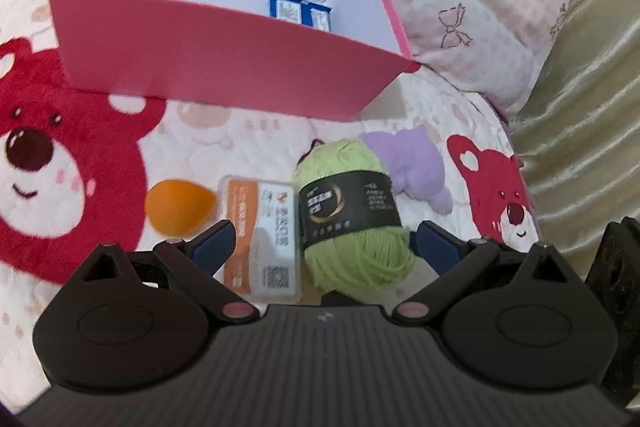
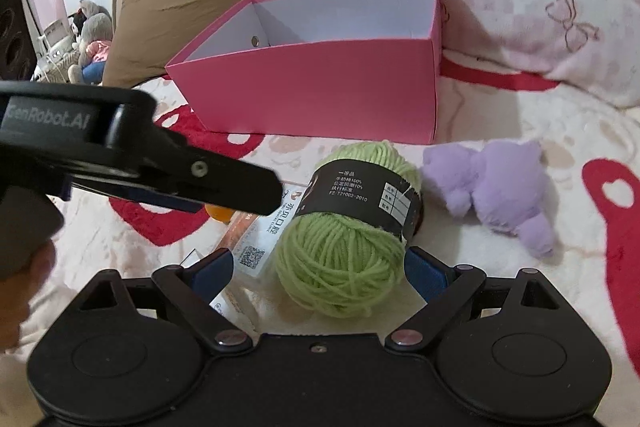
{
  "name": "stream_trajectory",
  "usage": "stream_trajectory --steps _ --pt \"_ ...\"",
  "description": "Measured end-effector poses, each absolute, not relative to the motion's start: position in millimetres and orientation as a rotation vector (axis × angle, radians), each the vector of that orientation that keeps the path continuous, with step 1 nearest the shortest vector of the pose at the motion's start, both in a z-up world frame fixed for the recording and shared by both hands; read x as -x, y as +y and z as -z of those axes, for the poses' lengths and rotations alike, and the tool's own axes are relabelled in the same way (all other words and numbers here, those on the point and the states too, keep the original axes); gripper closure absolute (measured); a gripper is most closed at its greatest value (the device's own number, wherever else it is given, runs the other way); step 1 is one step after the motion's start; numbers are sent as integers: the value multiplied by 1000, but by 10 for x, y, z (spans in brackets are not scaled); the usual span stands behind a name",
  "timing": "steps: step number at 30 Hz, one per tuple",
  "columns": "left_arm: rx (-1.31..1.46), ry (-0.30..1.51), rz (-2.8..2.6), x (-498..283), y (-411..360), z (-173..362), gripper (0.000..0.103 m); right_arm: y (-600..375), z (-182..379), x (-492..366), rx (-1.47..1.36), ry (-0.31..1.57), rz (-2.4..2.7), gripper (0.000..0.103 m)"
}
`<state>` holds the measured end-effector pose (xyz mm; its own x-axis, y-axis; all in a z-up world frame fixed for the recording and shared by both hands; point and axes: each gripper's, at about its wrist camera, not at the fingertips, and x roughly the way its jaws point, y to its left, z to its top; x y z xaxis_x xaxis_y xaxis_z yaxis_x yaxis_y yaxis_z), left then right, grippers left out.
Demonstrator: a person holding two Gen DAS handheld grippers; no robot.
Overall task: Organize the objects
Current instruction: 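Close the left tool on the green yarn ball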
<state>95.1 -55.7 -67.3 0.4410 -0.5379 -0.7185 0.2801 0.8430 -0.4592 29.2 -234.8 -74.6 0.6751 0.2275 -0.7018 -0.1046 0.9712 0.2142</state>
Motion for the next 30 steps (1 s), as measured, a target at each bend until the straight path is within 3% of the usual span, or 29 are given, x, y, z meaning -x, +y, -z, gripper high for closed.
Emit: stream_trajectory --steps 2,4,5,6,22,26,30 --pt "270 983 527 -970 -637 696 8 -2362 765 -309 -167 809 -189 9" --pt "247 984 524 -998 -721 744 23 -2384 801 -340 -176 815 -180 9" --pt "243 994 517 -1012 -739 772 37 -2400 826 -358 -187 822 -171 9" --pt "241 1013 513 -1034 -755 813 40 -2422 846 -372 -201 828 -168 9" --pt "251 985 567 -974 -805 967 46 -2522 1056 -404 -268 843 -132 31" --pt "306 1017 596 -931 -806 980 53 -2488 997 -372 -269 823 -117 41" --pt "308 997 609 -878 -810 944 54 -2433 944 -327 -221 813 -113 43"
